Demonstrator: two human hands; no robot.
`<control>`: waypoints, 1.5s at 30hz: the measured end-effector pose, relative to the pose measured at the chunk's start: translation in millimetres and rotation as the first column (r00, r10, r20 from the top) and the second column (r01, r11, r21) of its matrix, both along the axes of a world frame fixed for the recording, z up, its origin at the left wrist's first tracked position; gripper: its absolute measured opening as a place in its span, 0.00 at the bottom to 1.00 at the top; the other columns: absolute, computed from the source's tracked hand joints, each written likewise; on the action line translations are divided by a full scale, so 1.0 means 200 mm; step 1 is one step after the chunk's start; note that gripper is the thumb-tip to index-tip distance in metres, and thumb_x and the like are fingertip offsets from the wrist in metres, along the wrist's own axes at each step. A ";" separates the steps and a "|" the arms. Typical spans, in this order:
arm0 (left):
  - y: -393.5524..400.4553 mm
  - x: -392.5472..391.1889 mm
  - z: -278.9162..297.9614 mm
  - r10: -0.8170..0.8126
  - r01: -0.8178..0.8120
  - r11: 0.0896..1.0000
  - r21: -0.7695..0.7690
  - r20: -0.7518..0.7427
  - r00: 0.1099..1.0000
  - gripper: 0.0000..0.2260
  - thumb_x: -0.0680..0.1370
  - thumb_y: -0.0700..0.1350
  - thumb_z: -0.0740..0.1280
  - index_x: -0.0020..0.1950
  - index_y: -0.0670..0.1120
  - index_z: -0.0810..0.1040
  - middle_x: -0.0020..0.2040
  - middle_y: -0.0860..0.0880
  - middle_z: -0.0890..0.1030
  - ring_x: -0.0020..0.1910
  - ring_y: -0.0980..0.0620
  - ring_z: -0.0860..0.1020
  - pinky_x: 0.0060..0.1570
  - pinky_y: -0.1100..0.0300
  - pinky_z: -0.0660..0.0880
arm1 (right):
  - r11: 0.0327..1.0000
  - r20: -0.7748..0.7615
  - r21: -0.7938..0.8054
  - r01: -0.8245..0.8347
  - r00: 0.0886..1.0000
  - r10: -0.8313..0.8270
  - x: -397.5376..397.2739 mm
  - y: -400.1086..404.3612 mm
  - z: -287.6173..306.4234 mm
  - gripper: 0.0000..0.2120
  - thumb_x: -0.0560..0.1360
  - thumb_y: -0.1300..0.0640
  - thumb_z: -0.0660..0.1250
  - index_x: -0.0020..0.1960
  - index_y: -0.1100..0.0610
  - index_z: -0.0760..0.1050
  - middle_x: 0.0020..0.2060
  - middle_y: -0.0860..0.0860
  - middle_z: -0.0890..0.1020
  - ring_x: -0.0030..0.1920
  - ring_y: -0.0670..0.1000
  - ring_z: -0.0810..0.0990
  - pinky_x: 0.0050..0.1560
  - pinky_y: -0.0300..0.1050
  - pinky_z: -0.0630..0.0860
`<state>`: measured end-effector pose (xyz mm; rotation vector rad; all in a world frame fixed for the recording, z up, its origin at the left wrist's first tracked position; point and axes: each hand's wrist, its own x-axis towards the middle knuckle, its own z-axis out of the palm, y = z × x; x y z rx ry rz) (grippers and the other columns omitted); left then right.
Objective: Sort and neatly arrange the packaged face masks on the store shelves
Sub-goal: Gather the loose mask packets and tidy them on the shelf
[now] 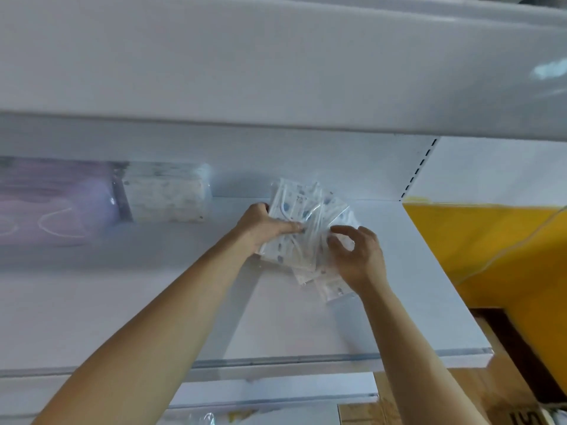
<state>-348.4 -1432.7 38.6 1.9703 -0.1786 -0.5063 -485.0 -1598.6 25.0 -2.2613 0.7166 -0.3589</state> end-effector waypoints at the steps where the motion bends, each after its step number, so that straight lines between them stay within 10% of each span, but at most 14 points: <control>1: -0.01 0.00 0.00 0.002 -0.003 0.999 -0.033 -0.033 0.999 0.42 0.45 0.62 0.84 0.54 0.45 0.83 0.49 0.47 0.87 0.47 0.47 0.87 0.52 0.45 0.84 | 0.999 0.040 0.043 -0.011 0.999 0.010 0.00 -0.02 0.01 0.12 0.76 0.46 0.68 0.58 0.41 0.83 0.63 0.53 0.77 0.59 0.52 0.78 0.59 0.44 0.72; 9: -0.09 -0.15 0.01 0.080 -0.080 0.990 -0.118 -0.002 0.997 0.22 0.71 0.52 0.79 0.61 0.49 0.77 0.53 0.50 0.84 0.50 0.50 0.84 0.53 0.52 0.82 | 0.994 0.238 0.106 -0.040 0.971 0.013 0.00 0.04 0.01 0.18 0.71 0.61 0.73 0.57 0.46 0.81 0.57 0.45 0.78 0.54 0.45 0.78 0.49 0.25 0.68; 14: -0.09 -0.20 -0.02 0.082 -0.071 0.972 -0.225 0.041 0.996 0.28 0.69 0.51 0.78 0.67 0.56 0.73 0.55 0.54 0.84 0.54 0.53 0.83 0.57 0.53 0.80 | 0.888 0.334 0.460 0.027 0.921 -0.201 -0.02 0.09 0.01 0.19 0.70 0.54 0.65 0.61 0.47 0.78 0.55 0.45 0.82 0.53 0.51 0.83 0.57 0.57 0.81; 18: -0.08 -0.24 -0.03 0.147 -0.139 0.955 -0.262 0.008 0.989 0.16 0.76 0.47 0.74 0.62 0.53 0.75 0.54 0.51 0.84 0.51 0.51 0.84 0.55 0.49 0.82 | 0.842 0.105 0.536 0.059 0.985 -0.136 0.04 0.02 0.10 0.37 0.72 0.46 0.77 0.75 0.49 0.64 0.62 0.48 0.76 0.60 0.52 0.80 0.65 0.57 0.77; 20: -0.08 -0.26 -0.03 0.130 -0.121 0.954 -0.274 0.017 0.991 0.14 0.79 0.48 0.69 0.64 0.54 0.75 0.56 0.51 0.84 0.52 0.52 0.84 0.55 0.51 0.81 | 0.832 0.032 0.553 0.038 0.997 -0.066 0.09 0.01 0.14 0.33 0.68 0.47 0.81 0.66 0.53 0.69 0.55 0.50 0.82 0.54 0.52 0.84 0.60 0.56 0.81; 25: -0.06 -0.30 -0.01 0.029 -0.027 0.969 -0.245 0.005 1.000 0.23 0.73 0.60 0.65 0.68 0.58 0.72 0.59 0.55 0.82 0.59 0.53 0.81 0.61 0.51 0.76 | 0.902 -0.021 0.430 -0.034 0.999 0.047 0.16 0.04 0.18 0.14 0.64 0.55 0.79 0.47 0.54 0.82 0.42 0.52 0.87 0.44 0.54 0.87 0.52 0.60 0.84; 31: -0.04 -0.31 0.00 0.028 -0.036 0.968 -0.247 -0.037 0.999 0.25 0.73 0.55 0.65 0.69 0.53 0.70 0.59 0.51 0.82 0.57 0.51 0.82 0.62 0.47 0.78 | 0.959 -0.065 0.261 -0.110 0.989 0.131 0.18 0.07 0.20 0.26 0.69 0.50 0.79 0.58 0.55 0.67 0.48 0.48 0.79 0.54 0.55 0.80 0.43 0.48 0.78; 35: -0.04 -0.34 0.01 0.017 -0.033 0.961 -0.274 -0.060 0.998 0.26 0.70 0.52 0.64 0.69 0.53 0.69 0.57 0.49 0.83 0.55 0.49 0.83 0.56 0.51 0.80 | 0.991 -0.238 0.005 -0.134 0.962 0.131 0.17 0.11 0.19 0.30 0.70 0.40 0.74 0.58 0.52 0.60 0.52 0.51 0.74 0.58 0.58 0.72 0.61 0.58 0.71; 40: -0.06 -0.36 0.00 0.009 -0.006 0.967 -0.256 0.010 1.000 0.23 0.73 0.44 0.63 0.69 0.52 0.71 0.59 0.48 0.81 0.52 0.52 0.83 0.42 0.63 0.79 | 0.986 -0.220 0.094 -0.136 0.963 0.153 0.14 0.07 0.20 0.32 0.66 0.42 0.77 0.58 0.51 0.61 0.54 0.52 0.76 0.57 0.57 0.76 0.56 0.55 0.77; 45: -0.08 -0.35 -0.03 0.012 -0.007 0.999 -0.039 0.135 0.991 0.30 0.64 0.58 0.60 0.68 0.62 0.72 0.74 0.44 0.65 0.74 0.44 0.65 0.72 0.43 0.67 | 0.925 0.006 0.372 -0.081 0.996 0.084 0.07 -0.02 0.20 0.38 0.56 0.52 0.85 0.59 0.48 0.69 0.50 0.50 0.84 0.48 0.53 0.85 0.48 0.55 0.84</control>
